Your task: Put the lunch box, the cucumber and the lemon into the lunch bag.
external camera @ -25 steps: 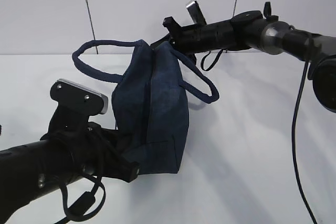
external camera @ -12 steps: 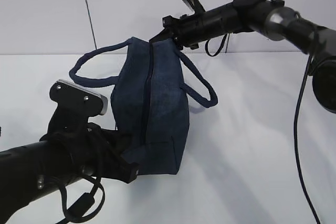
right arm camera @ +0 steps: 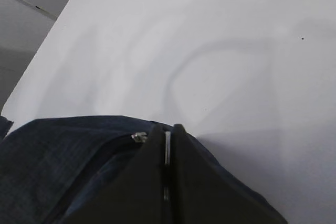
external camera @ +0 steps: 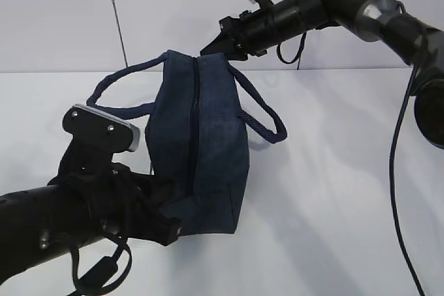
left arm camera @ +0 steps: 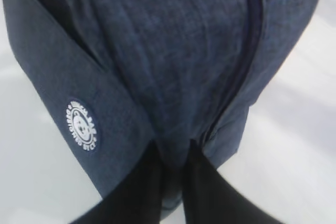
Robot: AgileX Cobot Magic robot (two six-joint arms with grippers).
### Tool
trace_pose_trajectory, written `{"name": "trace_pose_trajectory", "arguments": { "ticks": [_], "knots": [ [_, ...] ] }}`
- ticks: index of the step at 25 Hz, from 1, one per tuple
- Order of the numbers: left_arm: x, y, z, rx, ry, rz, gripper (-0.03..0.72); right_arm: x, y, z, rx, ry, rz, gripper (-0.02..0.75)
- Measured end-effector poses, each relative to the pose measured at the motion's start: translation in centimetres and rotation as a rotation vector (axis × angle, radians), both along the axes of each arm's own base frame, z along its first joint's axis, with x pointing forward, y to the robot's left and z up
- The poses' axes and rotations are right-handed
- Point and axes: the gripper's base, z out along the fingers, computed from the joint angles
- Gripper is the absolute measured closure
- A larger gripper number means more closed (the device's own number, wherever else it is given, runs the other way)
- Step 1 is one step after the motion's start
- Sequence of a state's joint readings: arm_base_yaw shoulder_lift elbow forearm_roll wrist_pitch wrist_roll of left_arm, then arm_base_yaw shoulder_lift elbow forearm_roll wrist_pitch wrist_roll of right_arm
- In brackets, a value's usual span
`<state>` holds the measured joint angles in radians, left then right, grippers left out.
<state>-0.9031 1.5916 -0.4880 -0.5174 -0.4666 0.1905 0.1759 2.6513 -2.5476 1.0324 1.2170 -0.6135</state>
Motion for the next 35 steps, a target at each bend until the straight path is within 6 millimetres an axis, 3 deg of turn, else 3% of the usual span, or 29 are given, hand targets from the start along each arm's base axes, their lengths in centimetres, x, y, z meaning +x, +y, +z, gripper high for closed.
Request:
{"name": "trace_pose_trajectory", "arguments": {
  "ticks": [8,15,18,22,28,31,35],
  "knots": [
    [-1.5,0.7,2.9,-0.055,0.061,-0.041,0.361,0.0,0.0,0.1,0.001,-0.004,0.003,0.751],
    [-3.1,2.3,7.5,-0.233,0.055,-0.021,0.331,0.1,0.0,1.1,0.004,-0.041,0.006,0.751],
    [-2.9,2.7,9.2,-0.291,0.066,0.002,0.33,0.1,0.0,1.3,0.002,-0.051,0.005,0.751],
    [-0.8,2.7,11.8,-0.326,0.096,0.035,0.33,0.1,0.0,1.3,-0.002,-0.052,0.006,0.751],
    [5.1,4.6,15.5,-0.339,0.165,0.148,0.33,0.1,0.0,1.3,-0.002,-0.052,0.008,0.751],
    [7.7,5.5,16.1,-0.325,0.218,0.179,0.33,0.1,0.0,1.3,-0.002,-0.052,0.008,0.751],
    [10.0,4.6,15.6,-0.303,0.303,0.161,0.329,0.1,0.0,1.3,-0.002,-0.052,0.008,0.751]
  ]
}}
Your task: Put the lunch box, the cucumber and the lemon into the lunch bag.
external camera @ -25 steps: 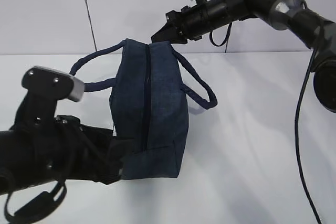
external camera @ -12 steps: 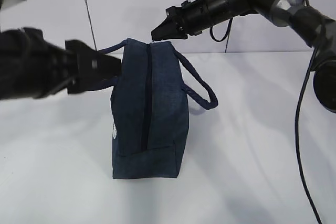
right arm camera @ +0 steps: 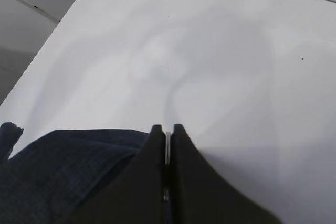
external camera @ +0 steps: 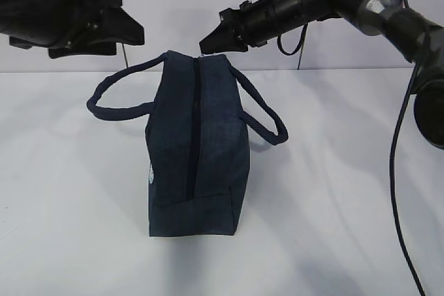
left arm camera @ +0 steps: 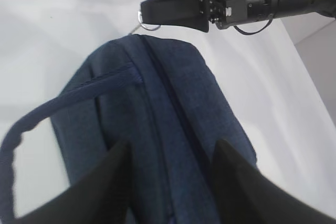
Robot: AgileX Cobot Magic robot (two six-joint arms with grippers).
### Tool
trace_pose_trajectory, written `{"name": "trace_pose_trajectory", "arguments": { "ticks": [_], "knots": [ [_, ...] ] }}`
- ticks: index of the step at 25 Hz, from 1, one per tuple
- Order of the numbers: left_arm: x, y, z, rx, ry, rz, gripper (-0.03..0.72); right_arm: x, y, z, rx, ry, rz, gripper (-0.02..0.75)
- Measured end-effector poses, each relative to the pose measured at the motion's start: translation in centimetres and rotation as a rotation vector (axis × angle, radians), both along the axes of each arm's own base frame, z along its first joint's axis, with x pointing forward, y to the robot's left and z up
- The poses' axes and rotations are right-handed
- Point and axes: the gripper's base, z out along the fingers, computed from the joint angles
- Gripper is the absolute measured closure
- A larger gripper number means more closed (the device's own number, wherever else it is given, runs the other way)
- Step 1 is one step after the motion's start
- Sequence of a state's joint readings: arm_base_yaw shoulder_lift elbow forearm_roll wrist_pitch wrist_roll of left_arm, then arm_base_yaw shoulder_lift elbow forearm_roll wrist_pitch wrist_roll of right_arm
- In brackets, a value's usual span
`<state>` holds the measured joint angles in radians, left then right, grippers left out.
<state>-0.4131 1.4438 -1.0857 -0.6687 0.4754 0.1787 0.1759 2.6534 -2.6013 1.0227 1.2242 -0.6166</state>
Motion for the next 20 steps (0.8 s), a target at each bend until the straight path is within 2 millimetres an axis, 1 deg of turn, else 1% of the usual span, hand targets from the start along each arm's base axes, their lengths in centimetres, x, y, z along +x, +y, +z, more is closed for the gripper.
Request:
{"name": "trace_pose_trajectory", "arguments": {
  "ticks": [5,6,8,10,13,16,20],
  "knots": [
    [3.0,-2.1,-0.6,-0.046,0.109,-0.048,0.33,0.0,0.0,0.0,0.0,0.0,0.0,0.751],
    [3.5,-2.5,-1.0,-0.042,0.137,-0.066,0.33,0.0,0.0,0.0,0.0,0.0,0.0,0.751],
    [4.4,-3.0,-1.3,-0.045,0.176,-0.081,0.33,0.0,0.0,0.0,0.0,0.0,0.0,0.751],
    [5.2,-3.0,-1.8,-0.038,0.217,-0.087,0.33,0.0,0.0,0.0,0.0,0.0,0.0,0.751],
    [6.1,-2.3,-2.1,-0.04,0.252,-0.045,0.33,0.0,0.0,0.0,0.0,0.0,0.0,0.751],
    [6.7,-1.5,-2.6,-0.042,0.295,-0.021,0.33,0.0,0.0,0.0,-0.001,-0.002,0.001,0.751],
    [7.1,-1.6,-4.1,-0.024,0.347,-0.026,0.33,0.0,0.0,0.0,0.004,-0.006,0.004,0.751]
  ]
}}
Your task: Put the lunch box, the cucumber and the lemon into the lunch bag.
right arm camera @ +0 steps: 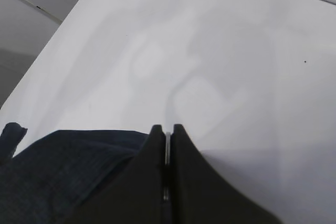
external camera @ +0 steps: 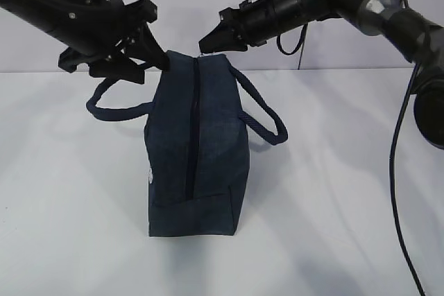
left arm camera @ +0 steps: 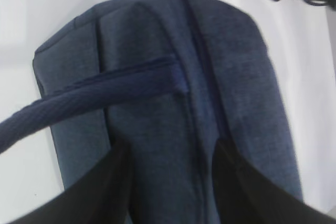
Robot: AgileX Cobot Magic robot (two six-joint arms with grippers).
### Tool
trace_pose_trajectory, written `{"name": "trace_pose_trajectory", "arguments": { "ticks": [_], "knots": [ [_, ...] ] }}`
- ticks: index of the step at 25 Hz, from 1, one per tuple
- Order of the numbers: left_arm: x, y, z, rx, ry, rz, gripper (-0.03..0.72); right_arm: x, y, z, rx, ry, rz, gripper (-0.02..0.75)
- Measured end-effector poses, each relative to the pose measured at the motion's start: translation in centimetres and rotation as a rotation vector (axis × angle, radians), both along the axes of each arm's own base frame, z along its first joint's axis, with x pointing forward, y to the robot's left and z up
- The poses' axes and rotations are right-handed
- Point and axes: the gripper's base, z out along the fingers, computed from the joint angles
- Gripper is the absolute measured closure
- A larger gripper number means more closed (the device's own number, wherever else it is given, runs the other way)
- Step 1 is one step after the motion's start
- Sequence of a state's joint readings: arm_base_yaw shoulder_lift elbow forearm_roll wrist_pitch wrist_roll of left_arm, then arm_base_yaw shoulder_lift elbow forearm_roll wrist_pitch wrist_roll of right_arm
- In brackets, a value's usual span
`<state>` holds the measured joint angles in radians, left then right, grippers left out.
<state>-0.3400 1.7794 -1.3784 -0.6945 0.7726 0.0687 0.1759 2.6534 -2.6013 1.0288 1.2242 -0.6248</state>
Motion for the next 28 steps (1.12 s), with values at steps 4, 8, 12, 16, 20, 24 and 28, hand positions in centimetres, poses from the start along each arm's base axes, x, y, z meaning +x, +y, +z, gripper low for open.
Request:
{"name": "trace_pose_trajectory", "arguments": {
  "ticks": [4,8,12,16,20,24,28],
  "knots": [
    [0.5,-0.2,-1.3,0.002,0.033,0.005,0.33,0.0,0.0,0.0,0.002,-0.001,0.001,0.751],
    [0.9,-0.3,-1.0,-0.01,0.004,0.03,0.33,0.0,0.1,0.0,0.002,-0.001,0.003,0.751],
    [1.9,-0.6,-0.6,-0.02,-0.013,0.028,0.33,0.0,0.1,0.0,0.002,-0.001,0.003,0.751],
    [2.5,-1.0,-1.0,-0.018,0.012,0.005,0.33,-0.1,0.2,0.0,0.002,-0.003,0.005,0.751],
    [2.6,-1.0,-1.5,-0.013,0.029,0.0,0.354,-0.1,0.2,0.0,0.002,-0.003,0.005,0.751],
    [2.7,-1.0,-1.4,-0.014,0.025,0.0,0.425,-0.1,0.2,0.0,0.002,-0.003,0.005,0.751],
    [2.7,-1.0,-1.4,-0.012,0.022,-0.003,0.573,-0.1,0.2,0.0,0.002,-0.003,0.005,0.751]
  ]
}}
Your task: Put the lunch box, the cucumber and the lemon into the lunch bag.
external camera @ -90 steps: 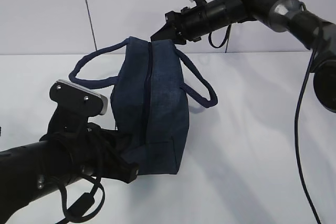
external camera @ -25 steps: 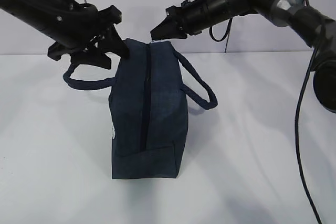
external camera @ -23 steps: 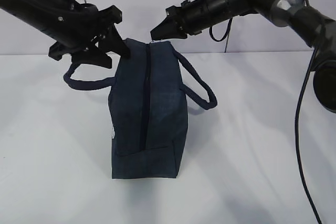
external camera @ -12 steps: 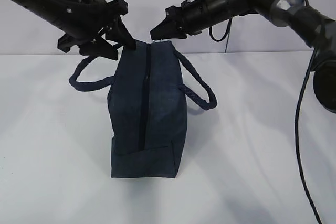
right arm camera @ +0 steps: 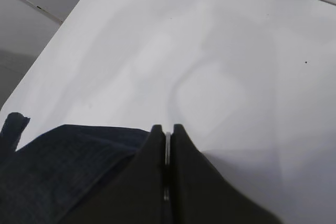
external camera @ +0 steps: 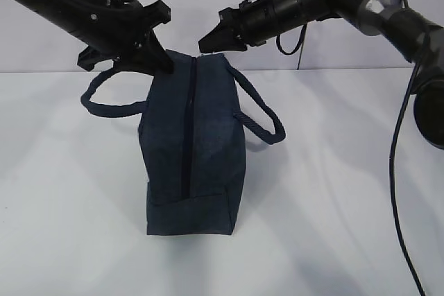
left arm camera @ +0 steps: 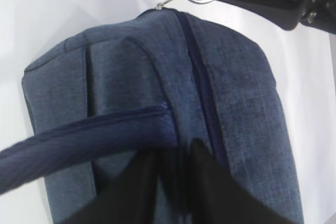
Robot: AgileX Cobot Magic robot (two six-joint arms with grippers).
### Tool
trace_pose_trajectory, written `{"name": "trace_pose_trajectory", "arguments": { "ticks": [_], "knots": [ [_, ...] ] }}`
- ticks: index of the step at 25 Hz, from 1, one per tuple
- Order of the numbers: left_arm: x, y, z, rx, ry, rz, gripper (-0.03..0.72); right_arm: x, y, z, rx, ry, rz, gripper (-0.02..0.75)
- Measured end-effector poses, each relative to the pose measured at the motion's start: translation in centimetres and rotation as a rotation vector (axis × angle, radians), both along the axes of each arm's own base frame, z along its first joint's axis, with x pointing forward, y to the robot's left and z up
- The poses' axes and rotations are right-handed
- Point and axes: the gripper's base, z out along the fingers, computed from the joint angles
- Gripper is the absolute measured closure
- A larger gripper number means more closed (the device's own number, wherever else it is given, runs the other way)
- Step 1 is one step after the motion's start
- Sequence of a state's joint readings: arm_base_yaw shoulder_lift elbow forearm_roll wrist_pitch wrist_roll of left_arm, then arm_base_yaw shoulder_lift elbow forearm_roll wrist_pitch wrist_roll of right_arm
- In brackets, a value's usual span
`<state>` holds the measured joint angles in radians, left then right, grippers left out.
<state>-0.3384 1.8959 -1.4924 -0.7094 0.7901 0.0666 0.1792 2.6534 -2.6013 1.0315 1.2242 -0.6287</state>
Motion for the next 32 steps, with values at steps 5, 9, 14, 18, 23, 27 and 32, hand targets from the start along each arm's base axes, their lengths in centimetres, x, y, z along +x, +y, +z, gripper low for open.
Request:
{"name": "trace_pose_trajectory", "arguments": {
  "ticks": [5,9,14,18,23,27,32],
  "knots": [
    [0.0,0.0,0.0,0.017,-0.032,-0.039,0.679,0.0,0.0,0.1,0.014,0.014,-0.006,0.751],
    [0.0,0.0,0.0,0.02,-0.037,-0.045,0.682,0.0,0.2,0.4,0.065,0.08,-0.035,0.751],
    [0.0,0.0,0.0,0.021,-0.04,-0.048,0.682,-0.1,0.2,0.4,0.093,0.185,-0.089,0.751],
    [0.0,0.0,0.0,0.022,-0.041,-0.05,0.683,0.1,0.2,0.4,0.119,0.26,-0.153,0.751],
    [0.0,0.0,0.0,0.024,-0.045,-0.054,0.683,0.7,0.1,0.3,0.156,0.328,-0.249,0.751],
    [0.0,0.0,0.0,0.026,-0.05,-0.06,0.683,0.8,0.0,0.3,0.17,0.366,-0.287,0.751],
    [0.0,0.0,0.0,0.028,-0.053,-0.064,0.683,1.0,0.0,-0.1,0.168,0.406,-0.319,0.751]
  ]
}}
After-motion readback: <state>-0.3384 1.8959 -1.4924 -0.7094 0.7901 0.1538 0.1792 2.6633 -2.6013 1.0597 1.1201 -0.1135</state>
